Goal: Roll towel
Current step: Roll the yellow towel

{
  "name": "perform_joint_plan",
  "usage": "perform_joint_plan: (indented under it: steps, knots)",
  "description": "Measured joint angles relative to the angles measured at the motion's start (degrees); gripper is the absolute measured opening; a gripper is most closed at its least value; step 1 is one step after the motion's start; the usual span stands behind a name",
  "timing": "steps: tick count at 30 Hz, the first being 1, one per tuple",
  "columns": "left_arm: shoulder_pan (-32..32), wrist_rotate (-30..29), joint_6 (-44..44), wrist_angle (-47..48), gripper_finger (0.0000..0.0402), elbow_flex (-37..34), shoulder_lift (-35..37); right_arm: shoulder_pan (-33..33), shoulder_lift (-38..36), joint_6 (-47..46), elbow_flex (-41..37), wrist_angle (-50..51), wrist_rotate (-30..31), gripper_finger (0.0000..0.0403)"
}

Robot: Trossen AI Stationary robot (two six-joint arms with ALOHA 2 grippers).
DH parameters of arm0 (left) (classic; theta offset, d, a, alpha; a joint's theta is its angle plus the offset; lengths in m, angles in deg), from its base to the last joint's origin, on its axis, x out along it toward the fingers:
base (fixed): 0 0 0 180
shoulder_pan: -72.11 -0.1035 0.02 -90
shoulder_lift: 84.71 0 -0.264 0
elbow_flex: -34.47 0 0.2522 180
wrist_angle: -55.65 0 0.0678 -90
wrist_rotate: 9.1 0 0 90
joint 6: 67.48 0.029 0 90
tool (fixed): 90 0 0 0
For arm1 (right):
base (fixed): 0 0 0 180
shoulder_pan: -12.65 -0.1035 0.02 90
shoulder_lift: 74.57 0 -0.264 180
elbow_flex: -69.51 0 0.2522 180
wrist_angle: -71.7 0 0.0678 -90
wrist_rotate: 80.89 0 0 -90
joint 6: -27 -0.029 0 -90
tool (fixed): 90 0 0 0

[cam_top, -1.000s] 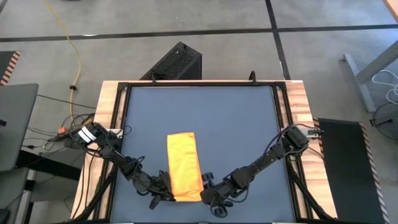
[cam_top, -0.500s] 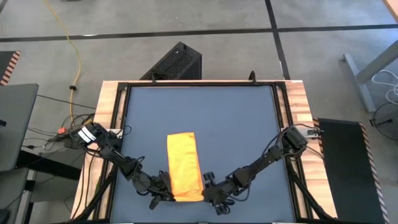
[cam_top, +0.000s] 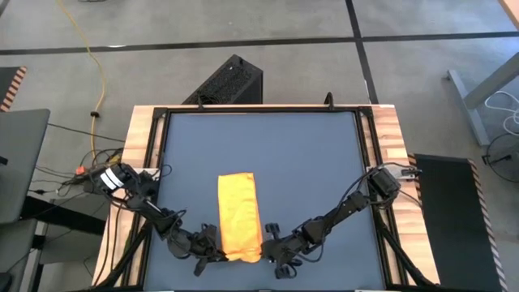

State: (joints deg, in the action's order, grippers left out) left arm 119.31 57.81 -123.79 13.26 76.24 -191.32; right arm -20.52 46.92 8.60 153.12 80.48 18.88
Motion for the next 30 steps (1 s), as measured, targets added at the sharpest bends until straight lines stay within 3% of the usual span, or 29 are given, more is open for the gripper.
perform_joint_plan:
  steps: [2, 5, 12, 17, 23, 30]
  knots:
    - [0.90, -1.72, -0.37, 0.11, 0.0000, -0.02, 0.00, 0.11, -0.04, -2.82, 0.00, 0.18, -1.53, 0.0018]
    - [1.65, -3.22, -1.31, 0.30, 0.0000, -0.04, 0.00, 1.16, 0.07, -7.90, -0.11, -0.31, -4.58, 0.0020]
    - [2.54, -4.80, -1.68, 0.06, 0.0000, -0.04, 0.00, 5.25, 0.10, -17.36, -0.19, -4.93, -23.35, 0.0013]
    - [5.53, -8.44, -2.75, -0.05, 0.0000, -0.04, 0.00, 7.89, 0.00, -24.35, -0.22, -7.91, -31.33, 0.0013]
    - [8.19, -12.56, -8.94, 2.37, 0.0000, 0.08, -0.17, 8.79, 0.02, -35.64, -0.28, -11.65, -35.20, 0.0013]
    - [8.53, -12.62, -11.99, 7.38, 0.0000, 2.18, -0.20, 7.80, 0.11, -47.55, -0.31, -13.52, -35.33, 0.0018]
